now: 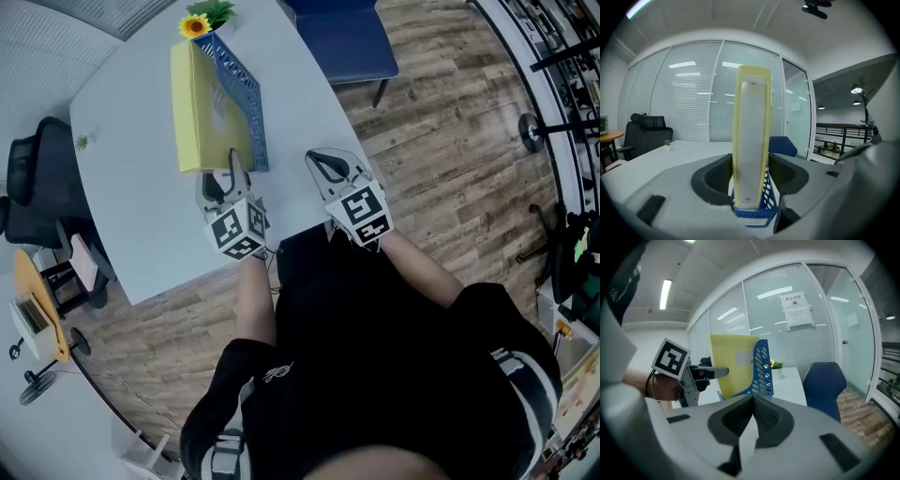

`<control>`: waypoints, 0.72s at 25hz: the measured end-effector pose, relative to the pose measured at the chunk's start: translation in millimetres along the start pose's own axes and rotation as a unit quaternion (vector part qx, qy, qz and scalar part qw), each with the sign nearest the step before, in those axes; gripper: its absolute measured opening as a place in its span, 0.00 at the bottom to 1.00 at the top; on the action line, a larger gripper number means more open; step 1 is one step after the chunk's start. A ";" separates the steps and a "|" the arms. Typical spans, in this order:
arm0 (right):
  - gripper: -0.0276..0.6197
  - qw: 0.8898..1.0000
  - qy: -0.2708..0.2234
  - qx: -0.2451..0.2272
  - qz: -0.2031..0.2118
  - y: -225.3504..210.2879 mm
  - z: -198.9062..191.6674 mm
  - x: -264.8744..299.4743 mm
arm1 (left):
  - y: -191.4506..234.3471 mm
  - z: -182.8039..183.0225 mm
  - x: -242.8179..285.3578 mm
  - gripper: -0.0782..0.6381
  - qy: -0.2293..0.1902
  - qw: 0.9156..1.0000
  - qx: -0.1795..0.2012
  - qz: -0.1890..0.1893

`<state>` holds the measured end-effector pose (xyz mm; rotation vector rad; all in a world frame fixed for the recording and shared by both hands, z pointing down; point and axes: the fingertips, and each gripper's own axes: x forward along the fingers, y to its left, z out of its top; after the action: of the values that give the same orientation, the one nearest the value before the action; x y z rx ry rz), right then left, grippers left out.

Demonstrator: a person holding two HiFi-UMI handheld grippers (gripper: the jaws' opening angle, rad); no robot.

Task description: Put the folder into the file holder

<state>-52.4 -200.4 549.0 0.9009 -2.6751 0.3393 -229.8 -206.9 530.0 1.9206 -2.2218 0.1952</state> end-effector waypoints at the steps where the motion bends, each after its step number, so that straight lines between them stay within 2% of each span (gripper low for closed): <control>1: 0.05 1.000 0.000 0.000 0.001 0.8 -0.5 -0.9 | -0.1 -0.8 -2.7 0.45 0.000 1.000 0.001 0.001; 9: 0.05 1.000 0.010 -0.007 0.017 13.4 -16.0 -7.1 | 2.8 -11.6 -30.3 0.46 0.007 1.000 -0.007 0.011; 15: 0.05 0.999 0.014 -0.004 0.037 28.4 -21.7 -5.5 | 4.8 -23.5 -51.4 0.46 0.020 1.000 -0.012 0.002; 18: 0.05 0.999 0.020 0.004 0.044 34.7 -25.7 -6.5 | 5.8 -34.0 -61.7 0.46 0.039 0.999 -0.025 -0.006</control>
<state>-63.7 -161.9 566.2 0.7716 -2.6842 0.3837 -224.9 -138.9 548.7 1.8664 -2.1450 0.2081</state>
